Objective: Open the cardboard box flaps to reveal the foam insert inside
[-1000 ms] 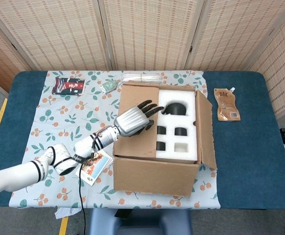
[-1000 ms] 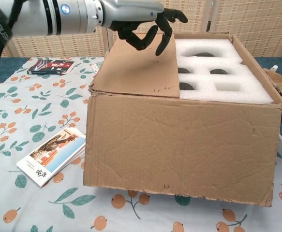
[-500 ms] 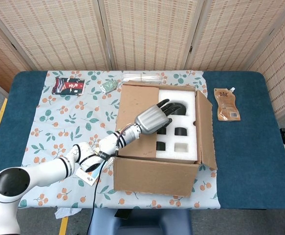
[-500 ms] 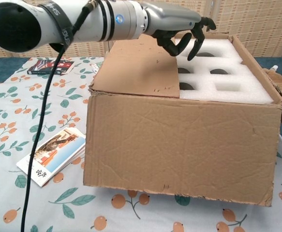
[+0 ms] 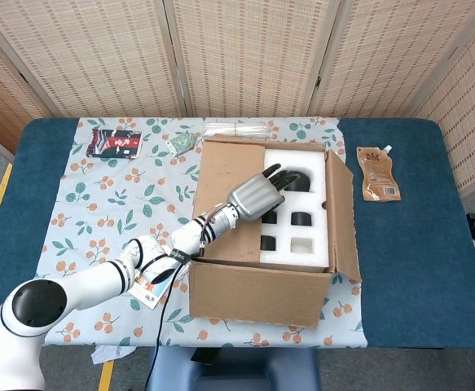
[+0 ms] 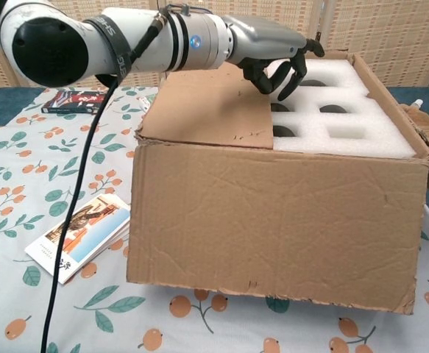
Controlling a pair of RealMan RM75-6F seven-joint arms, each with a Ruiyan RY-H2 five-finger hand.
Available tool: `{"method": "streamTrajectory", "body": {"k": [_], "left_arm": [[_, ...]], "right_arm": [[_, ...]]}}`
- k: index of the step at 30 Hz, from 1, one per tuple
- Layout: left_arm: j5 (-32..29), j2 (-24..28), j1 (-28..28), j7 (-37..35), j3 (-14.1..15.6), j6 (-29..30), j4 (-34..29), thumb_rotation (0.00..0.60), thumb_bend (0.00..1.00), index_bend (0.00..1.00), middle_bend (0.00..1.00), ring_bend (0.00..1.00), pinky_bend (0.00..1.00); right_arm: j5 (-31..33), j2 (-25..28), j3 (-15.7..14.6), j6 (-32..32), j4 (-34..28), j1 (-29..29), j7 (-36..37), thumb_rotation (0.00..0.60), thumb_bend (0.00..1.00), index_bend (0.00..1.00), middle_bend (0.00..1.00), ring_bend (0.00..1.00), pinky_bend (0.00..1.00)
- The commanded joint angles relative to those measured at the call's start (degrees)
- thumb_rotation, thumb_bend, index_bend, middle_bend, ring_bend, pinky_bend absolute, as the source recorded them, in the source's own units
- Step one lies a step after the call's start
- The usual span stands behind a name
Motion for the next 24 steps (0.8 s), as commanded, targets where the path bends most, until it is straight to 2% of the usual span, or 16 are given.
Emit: {"method": "streamTrajectory", "body": {"k": [1,24], "left_arm": [[-0.29,0.09,-0.07,0.95,0.46,0.25,0.15,0.6,1.0,0.6,0.0,0.0,0.0],[-7.61,2.65,2.05,11.96,1.73,2.77,-3.76,0.6,1.0,0.68,0.0,0.0,0.0]], "right_arm": [[-0.27,-0.01,-0.07,-0.04,-0.01,0.11,-0.09,0.319,0.25,0.36,0.0,0.0,0.0],[-1.94,0.23,-0.55,0.66,-0.82,0.09,-0.1,0.319,0.25,0.36,0.0,0.0,0.0]]}}
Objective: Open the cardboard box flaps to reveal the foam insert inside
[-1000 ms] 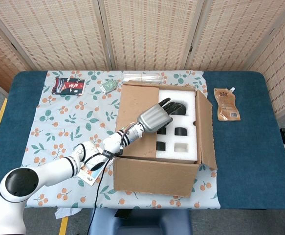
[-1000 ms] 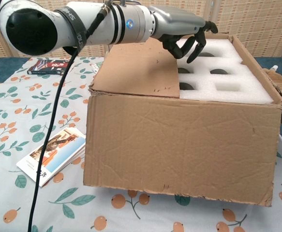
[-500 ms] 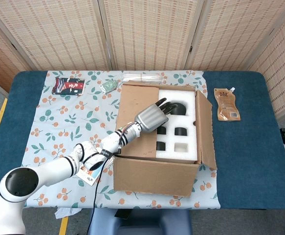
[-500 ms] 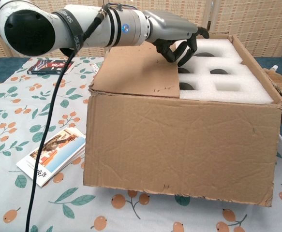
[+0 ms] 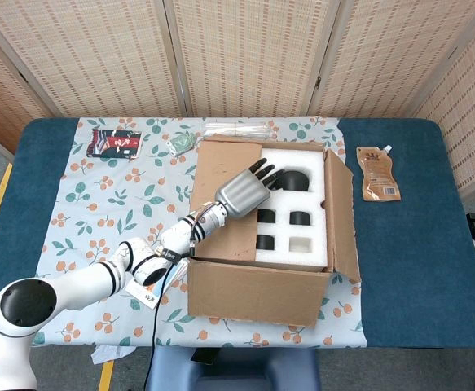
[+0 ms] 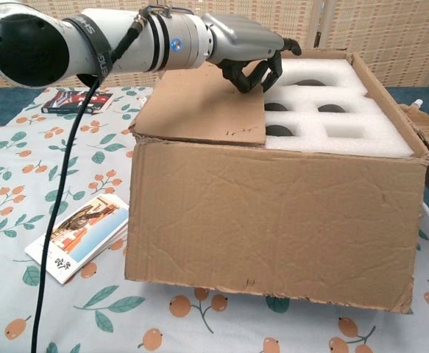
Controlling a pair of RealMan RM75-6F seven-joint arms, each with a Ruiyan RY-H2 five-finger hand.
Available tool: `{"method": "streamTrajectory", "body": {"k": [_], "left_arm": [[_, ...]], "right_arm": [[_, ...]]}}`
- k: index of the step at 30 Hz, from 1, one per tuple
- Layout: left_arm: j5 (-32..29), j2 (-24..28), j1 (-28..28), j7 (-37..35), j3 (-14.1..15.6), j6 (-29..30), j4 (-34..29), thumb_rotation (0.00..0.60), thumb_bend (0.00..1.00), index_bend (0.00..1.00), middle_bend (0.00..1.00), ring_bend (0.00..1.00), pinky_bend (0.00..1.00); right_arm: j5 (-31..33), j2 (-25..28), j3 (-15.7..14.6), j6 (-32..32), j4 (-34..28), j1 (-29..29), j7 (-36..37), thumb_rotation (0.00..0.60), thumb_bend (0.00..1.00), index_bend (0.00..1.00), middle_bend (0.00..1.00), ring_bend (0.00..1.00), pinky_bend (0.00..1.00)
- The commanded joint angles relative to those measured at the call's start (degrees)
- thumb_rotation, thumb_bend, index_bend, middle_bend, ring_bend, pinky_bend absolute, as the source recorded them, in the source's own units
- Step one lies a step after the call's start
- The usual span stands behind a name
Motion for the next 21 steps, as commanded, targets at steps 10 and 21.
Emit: {"method": "streamTrajectory", "body": {"k": [10,21], "left_arm": [[-2.75,2.56,1.63,6.37,-0.63,5.23,-5.21,0.6,1.0,0.67,0.0,0.0,0.0],[-5.71,5.73,3.0,11.52,-1.65,9.31,-11.48,0.6,1.0,0.64,0.0,0.0,0.0]], "right_arm": [[-0.57,0.09,-0.36,-0.2,-0.2,0.21,0.0,0.32,0.25,0.36,0.0,0.0,0.0],[-1.41,0.05,-0.66,1.02,-0.64,0.07,-0.47,0.32,0.25,0.36,0.0,0.0,0.0]]}}
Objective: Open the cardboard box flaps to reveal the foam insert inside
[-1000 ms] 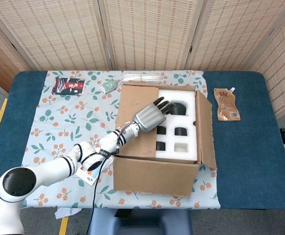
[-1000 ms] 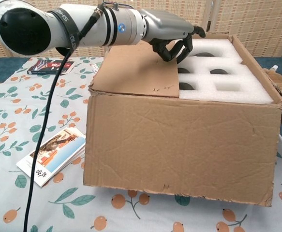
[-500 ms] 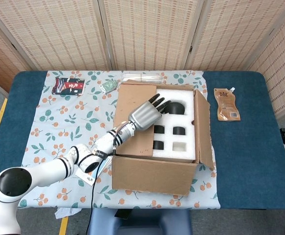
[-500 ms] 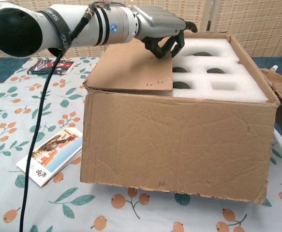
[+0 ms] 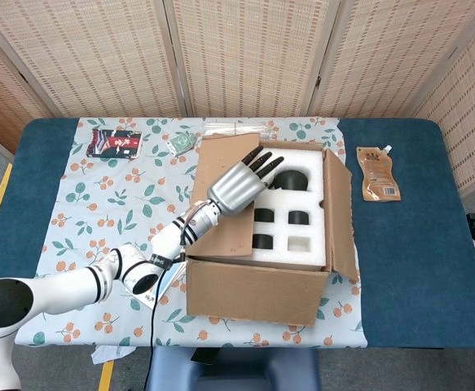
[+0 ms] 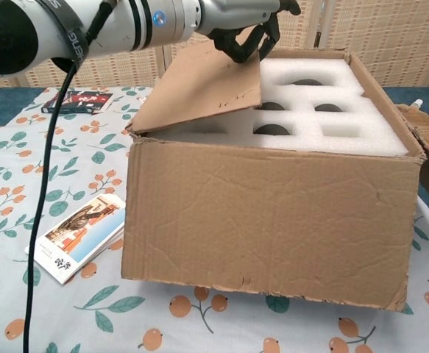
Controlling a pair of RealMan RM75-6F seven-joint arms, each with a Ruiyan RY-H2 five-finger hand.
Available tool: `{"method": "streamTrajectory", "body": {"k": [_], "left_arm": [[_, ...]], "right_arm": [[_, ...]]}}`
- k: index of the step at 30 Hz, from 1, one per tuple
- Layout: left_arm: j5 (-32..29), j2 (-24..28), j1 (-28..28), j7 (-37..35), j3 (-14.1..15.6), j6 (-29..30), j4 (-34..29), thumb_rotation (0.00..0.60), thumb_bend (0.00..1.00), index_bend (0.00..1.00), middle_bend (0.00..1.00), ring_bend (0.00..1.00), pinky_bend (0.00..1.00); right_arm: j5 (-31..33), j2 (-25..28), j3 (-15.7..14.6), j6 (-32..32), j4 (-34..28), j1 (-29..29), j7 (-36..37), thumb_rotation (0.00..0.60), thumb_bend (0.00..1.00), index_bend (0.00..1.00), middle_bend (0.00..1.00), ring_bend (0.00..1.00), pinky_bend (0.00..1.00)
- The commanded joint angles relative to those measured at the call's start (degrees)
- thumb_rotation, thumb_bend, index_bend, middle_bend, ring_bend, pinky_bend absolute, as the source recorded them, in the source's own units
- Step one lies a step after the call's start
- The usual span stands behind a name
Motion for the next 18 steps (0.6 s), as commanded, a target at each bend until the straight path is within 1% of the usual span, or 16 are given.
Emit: {"method": "streamTrajectory", "body": {"k": [1,5,7,18], "left_arm": [[-1.27,0.83,0.46,1.67,-0.26,1.05,-1.21,0.6,1.0,0.64,0.0,0.0,0.0],[-3.01,1.42,0.89,3.74,-0.62,2.45,-2.04,0.6,1.0,0.63,0.0,0.0,0.0],[-3.86,1.91,1.16,3.24,-0.98,2.43,-2.61,0.6,1.0,0.63,0.0,0.0,0.0],[-7.23,4.57,2.93,1.64,-2.83,4.61,-2.15,0.6,1.0,0.49,0.0,0.0,0.0]], "right_arm": [[-0.22,-0.01,-0.09,0.28,-0.15,-0.06,-0.15,0.32,0.25,0.36,0.0,0.0,0.0],[-0.56,0.04,-0.3,0.27,-0.3,0.04,-0.23,0.322,0.25,0.36,0.0,0.0,0.0],[-0.74,0.12,-0.42,0.22,-0.35,0.06,0.01,0.322,0.25,0.36,0.0,0.0,0.0],[-1.04,0.26,-0.77,-0.06,-0.35,0.26,0.37,0.32,0.25,0.36,0.0,0.0,0.0]]}}
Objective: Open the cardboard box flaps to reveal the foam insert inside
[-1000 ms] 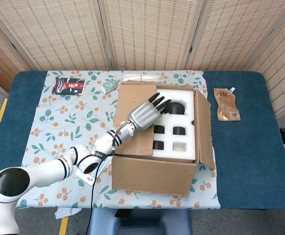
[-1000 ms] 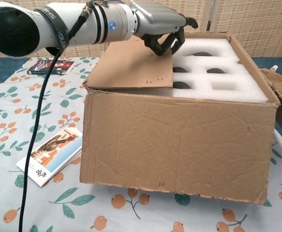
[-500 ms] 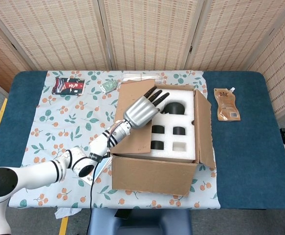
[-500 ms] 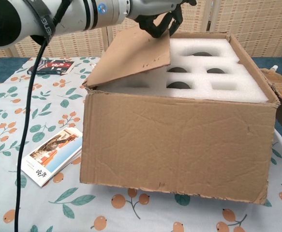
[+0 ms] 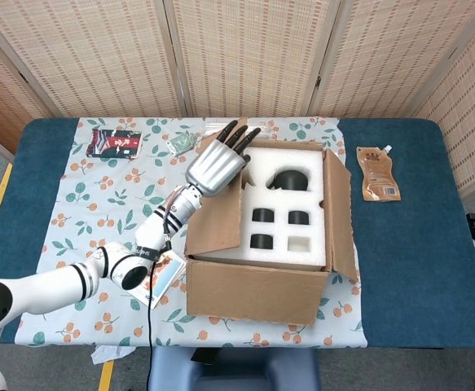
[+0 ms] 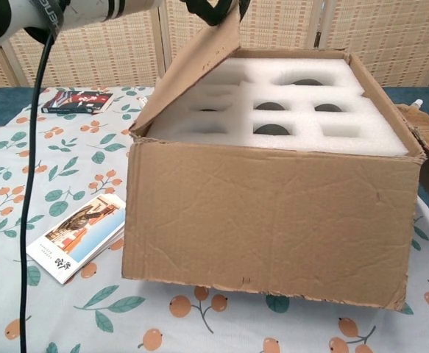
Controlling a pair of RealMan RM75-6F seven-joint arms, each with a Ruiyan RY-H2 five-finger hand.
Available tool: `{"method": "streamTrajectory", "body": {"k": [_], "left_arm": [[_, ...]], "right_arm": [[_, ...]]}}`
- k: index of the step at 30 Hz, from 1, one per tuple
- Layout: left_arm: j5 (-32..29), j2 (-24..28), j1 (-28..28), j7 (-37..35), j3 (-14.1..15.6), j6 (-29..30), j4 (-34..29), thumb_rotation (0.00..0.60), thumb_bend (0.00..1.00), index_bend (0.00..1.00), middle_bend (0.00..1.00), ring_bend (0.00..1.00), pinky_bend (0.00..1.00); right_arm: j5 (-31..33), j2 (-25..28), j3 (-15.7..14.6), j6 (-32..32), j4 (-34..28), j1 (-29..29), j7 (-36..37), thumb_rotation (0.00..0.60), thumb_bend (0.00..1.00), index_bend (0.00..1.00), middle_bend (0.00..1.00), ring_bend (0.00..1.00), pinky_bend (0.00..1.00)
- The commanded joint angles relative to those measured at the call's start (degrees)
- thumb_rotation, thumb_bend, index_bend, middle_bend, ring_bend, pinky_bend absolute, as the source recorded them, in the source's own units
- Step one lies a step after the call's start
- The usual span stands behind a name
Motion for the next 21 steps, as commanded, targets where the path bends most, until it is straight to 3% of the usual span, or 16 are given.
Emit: {"method": "streamTrajectory", "body": {"k": [1,21], "left_arm": [[-0.66,0.95,0.64,-0.43,-0.45,0.74,0.06,0.6,1.0,0.49,0.0,0.0,0.0],[-4.69,6.89,5.36,3.75,-1.39,8.16,-0.97,0.6,1.0,0.45,0.0,0.0,0.0]], "right_arm": [[-0.02,-0.02,-0.02,0.02,0.0,0.05,-0.06,0.319,0.25,0.36,0.0,0.0,0.0],[-0.25,-0.1,-0.52,-0.49,-0.35,0.64,-1.19,0.322,0.25,0.36,0.0,0.0,0.0]]}}
